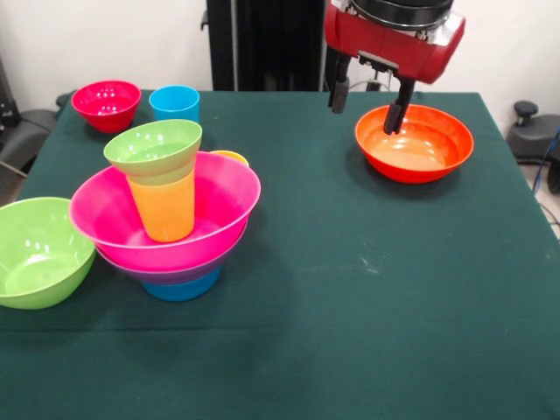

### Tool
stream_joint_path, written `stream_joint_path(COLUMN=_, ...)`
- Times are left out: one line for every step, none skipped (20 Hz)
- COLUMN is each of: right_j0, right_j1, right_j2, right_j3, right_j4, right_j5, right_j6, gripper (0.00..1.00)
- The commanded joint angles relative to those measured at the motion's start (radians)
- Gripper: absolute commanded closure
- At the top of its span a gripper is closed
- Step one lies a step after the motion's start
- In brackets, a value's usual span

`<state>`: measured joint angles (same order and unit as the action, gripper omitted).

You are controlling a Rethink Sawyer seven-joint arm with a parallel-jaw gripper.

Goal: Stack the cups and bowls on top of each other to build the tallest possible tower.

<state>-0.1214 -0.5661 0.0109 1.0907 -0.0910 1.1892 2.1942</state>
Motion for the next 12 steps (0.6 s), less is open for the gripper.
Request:
stream_joint_path(right_j0=-0.009, right_j1=0.029, right_j2=0.024, right_j3=-0.027, right_j4=0.028, right_j5=0.032, right_j6=0.119, gripper=0.00)
stream_joint_path(right_j0=-0.010, right_j1=0.029, right_j2=0.022, right_j3=-0.036, right_j4=0.029, right_j5=0.041, right_j6=0.116, gripper=0.00)
stream_joint_path(right_j0=-0.012, right_j1=0.030, right_j2=0.020, right_j3=-0.041, right_j4=0.031, right_j5=0.045, right_j6=0.114, gripper=0.00)
stream_joint_path(right_j0=-0.013, right_j1=0.031, right_j2=0.017, right_j3=-0.046, right_j4=0.033, right_j5=0.048, right_j6=0.111, gripper=0.00)
stream_joint_path(right_j0=-0.013, right_j1=0.031, right_j2=0.015, right_j3=-0.049, right_j4=0.034, right_j5=0.048, right_j6=0.109, gripper=0.00)
stream_joint_path(right_j0=-0.013, right_j1=0.032, right_j2=0.013, right_j3=-0.052, right_j4=0.036, right_j5=0.049, right_j6=0.108, gripper=0.00)
stream_joint_path(right_j0=-0.013, right_j1=0.035, right_j2=0.011, right_j3=-0.055, right_j4=0.036, right_j5=0.045, right_j6=0.106, gripper=0.00)
stream_joint_path(right_j0=-0.013, right_j1=0.039, right_j2=0.010, right_j3=-0.058, right_j4=0.037, right_j5=0.042, right_j6=0.104, gripper=0.00)
stream_joint_path(right_j0=-0.013, right_j1=0.040, right_j2=0.008, right_j3=-0.062, right_j4=0.035, right_j5=0.041, right_j6=0.100, gripper=0.00)
stream_joint_path(right_j0=-0.015, right_j1=0.039, right_j2=0.006, right_j3=-0.062, right_j4=0.033, right_j5=0.037, right_j6=0.095, gripper=0.00)
stream_joint_path(right_j0=-0.016, right_j1=0.039, right_j2=0.004, right_j3=-0.063, right_j4=0.031, right_j5=0.032, right_j6=0.089, gripper=0.00)
stream_joint_path(right_j0=-0.017, right_j1=0.037, right_j2=0.002, right_j3=-0.063, right_j4=0.030, right_j5=0.030, right_j6=0.088, gripper=0.00)
